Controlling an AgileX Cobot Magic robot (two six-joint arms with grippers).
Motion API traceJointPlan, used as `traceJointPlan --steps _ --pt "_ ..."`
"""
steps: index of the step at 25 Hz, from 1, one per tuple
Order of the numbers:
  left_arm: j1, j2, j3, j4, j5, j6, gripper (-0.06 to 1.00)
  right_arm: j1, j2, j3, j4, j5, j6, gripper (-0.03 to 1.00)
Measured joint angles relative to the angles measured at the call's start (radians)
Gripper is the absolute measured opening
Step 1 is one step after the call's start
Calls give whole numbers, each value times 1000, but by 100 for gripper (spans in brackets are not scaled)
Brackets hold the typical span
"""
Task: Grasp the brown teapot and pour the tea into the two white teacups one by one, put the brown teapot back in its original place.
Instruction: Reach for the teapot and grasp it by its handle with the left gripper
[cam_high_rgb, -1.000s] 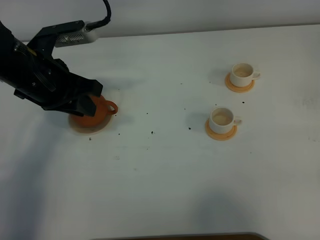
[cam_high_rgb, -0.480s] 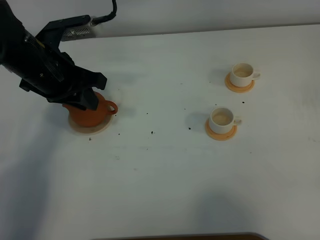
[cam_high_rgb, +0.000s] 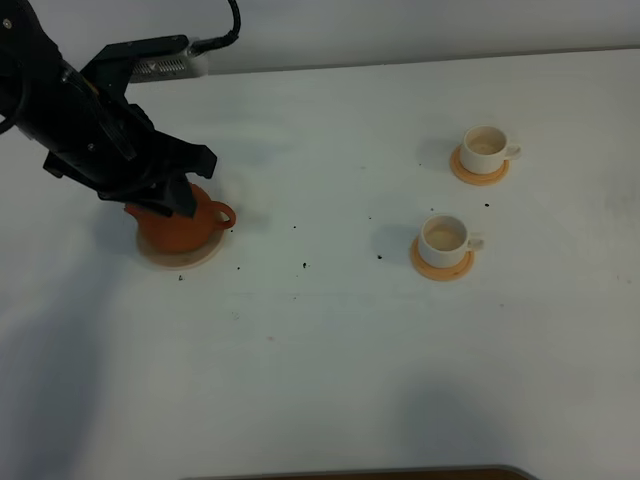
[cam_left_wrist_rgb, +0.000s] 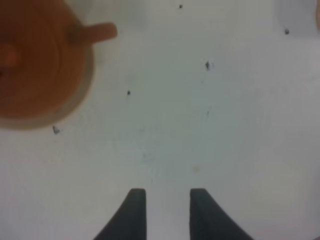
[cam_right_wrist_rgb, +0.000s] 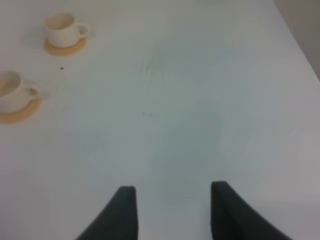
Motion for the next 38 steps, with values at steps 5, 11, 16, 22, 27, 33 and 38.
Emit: traceJointPlan --steps 5,11,16,22,27,33,38 --pt "0 25 -86 1 63 -1 26 0 0 0 0 0 0 38" --pt "-9 105 -237 45 190 -10 26 0 0 0 0 0 0 38" --pt "-76 232 -387 148 204 -68 26 0 0 0 3 0 0 38" --pt "-168 371 -524 211 204 -167 26 0 0 0 4 0 0 38" --pt "-180 450 -575 237 204 -243 26 0 0 0 5 0 0 38" --pt "-180 502 -575 262 199 -262 26 0 0 0 8 0 0 38" --pt "-158 526 -575 260 157 -266 26 0 0 0 8 0 0 38"
